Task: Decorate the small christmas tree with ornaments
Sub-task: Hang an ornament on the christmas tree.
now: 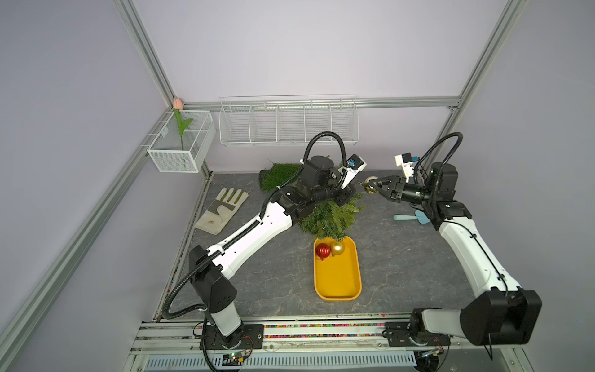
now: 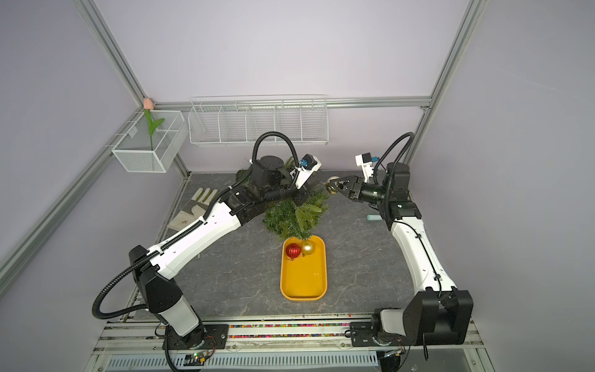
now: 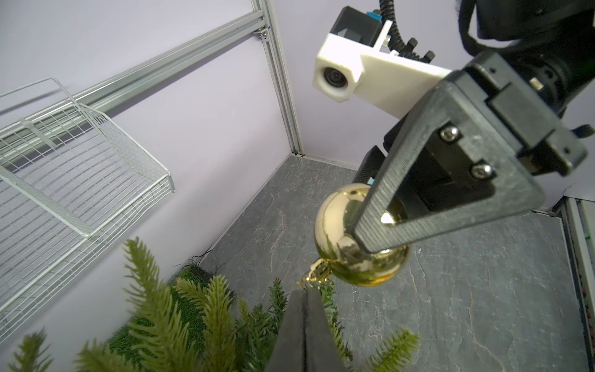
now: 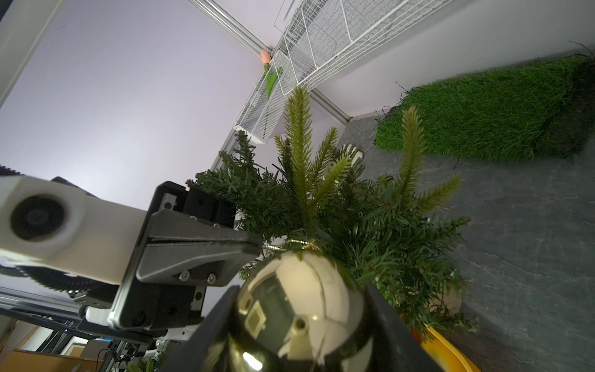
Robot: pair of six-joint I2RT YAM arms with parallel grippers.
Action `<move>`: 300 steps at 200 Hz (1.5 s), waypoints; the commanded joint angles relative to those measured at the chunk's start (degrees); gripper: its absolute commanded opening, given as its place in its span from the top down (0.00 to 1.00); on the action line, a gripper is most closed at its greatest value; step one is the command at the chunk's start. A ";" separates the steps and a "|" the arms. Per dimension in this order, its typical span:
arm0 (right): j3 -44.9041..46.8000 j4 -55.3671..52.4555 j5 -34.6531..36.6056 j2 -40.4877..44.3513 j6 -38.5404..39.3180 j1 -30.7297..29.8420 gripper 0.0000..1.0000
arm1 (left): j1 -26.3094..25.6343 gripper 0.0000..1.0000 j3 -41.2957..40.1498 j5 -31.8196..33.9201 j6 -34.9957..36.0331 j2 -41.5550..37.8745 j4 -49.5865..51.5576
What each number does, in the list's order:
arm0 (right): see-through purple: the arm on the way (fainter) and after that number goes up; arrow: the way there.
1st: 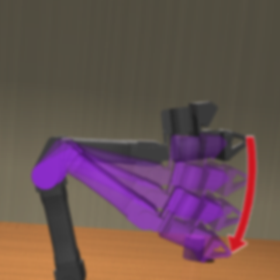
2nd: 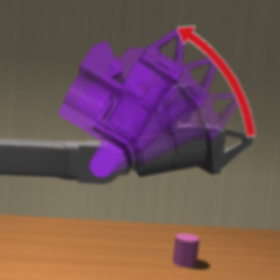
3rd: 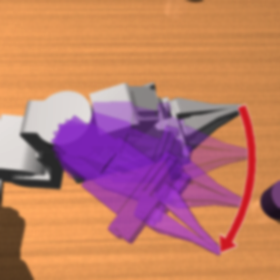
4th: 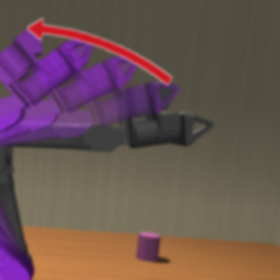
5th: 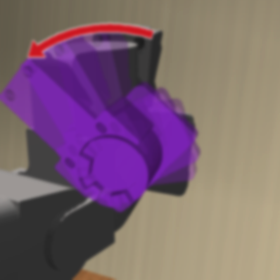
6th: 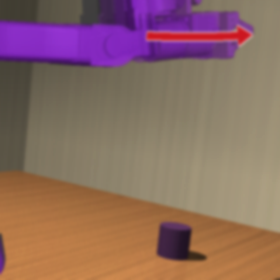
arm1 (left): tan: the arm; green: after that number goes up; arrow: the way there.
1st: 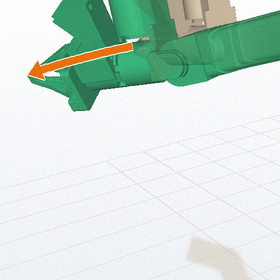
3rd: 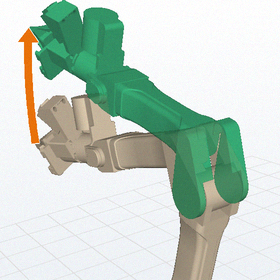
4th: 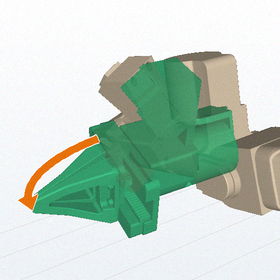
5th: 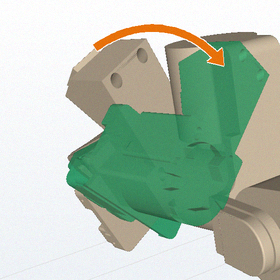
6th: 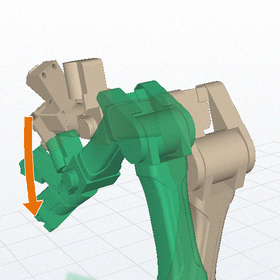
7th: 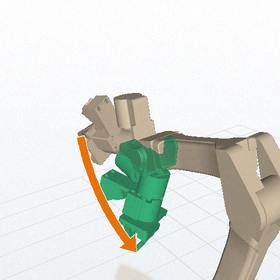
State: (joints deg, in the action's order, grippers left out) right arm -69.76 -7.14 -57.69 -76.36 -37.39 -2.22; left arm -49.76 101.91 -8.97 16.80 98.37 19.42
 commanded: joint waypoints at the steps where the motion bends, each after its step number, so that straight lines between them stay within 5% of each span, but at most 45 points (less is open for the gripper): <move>1: -1.26 -2.59 0.56 -0.57 2.64 0.34 0.84 | 0.37 1.00 2.57 0.98 0.90 1.39 1.65; 185: -2.32 -2.83 0.94 -2.39 3.42 0.17 0.85 | 0.38 1.00 5.15 3.01 1.74 4.10 5.01; 300: -2.58 -3.28 0.76 -3.45 4.23 -0.85 0.85 | -1.34 1.00 6.78 9.62 4.26 5.54 9.60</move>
State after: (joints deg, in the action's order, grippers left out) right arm -71.31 -10.11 -56.25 -79.09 -34.30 -2.48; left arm -50.70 106.74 -3.55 18.85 101.95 24.71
